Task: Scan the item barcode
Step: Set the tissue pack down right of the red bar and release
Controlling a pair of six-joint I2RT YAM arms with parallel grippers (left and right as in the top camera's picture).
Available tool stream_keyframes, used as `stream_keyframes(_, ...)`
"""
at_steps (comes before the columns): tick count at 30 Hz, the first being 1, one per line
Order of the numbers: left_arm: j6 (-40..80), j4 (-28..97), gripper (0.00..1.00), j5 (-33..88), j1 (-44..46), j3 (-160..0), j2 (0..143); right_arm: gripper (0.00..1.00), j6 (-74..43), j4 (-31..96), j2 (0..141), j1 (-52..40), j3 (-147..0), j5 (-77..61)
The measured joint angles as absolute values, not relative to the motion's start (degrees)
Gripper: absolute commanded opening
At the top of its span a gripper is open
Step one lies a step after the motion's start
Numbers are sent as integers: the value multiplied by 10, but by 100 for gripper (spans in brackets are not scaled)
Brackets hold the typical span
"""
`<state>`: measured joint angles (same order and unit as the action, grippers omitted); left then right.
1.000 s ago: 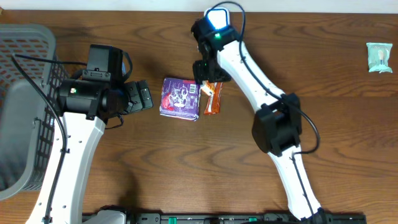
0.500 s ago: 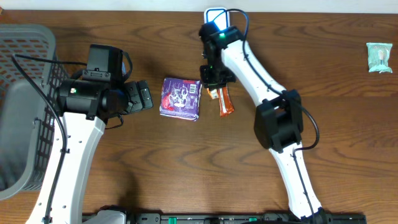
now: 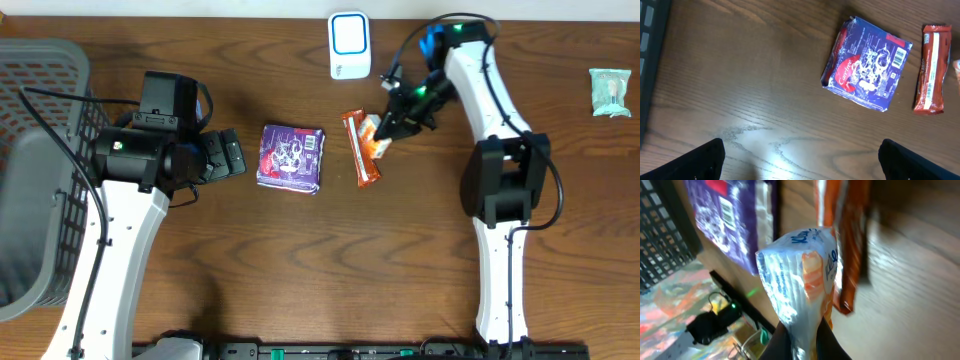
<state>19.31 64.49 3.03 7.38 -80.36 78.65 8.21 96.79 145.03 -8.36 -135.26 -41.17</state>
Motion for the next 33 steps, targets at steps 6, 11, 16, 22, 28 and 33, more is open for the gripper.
stream_keyframes(6, 193, 645, 98, 30, 74, -804, 787, 1, 63, 969, 1450, -76, -1353, -304)
stream_keyframes(11, 193, 645, 98, 30, 74, -804, 787, 1, 23, 969, 1450, -48, -1353, -191)
stream_keyframes(16, 193, 645, 98, 30, 74, -804, 787, 1, -52, 971, 1450, -19, -1353, -30)
stream_keyframes(22, 193, 645, 98, 30, 74, -804, 787, 20, -102, 967, 1450, -41, -1353, 61)
stream_keyframes(28, 193, 645, 98, 30, 74, -804, 787, 48, -117, 947, 1450, -117, -1353, 75)
stream_keyframes(33, 193, 645, 98, 30, 74, -804, 787, 52, -115, 941, 1450, -164, -1353, 55)
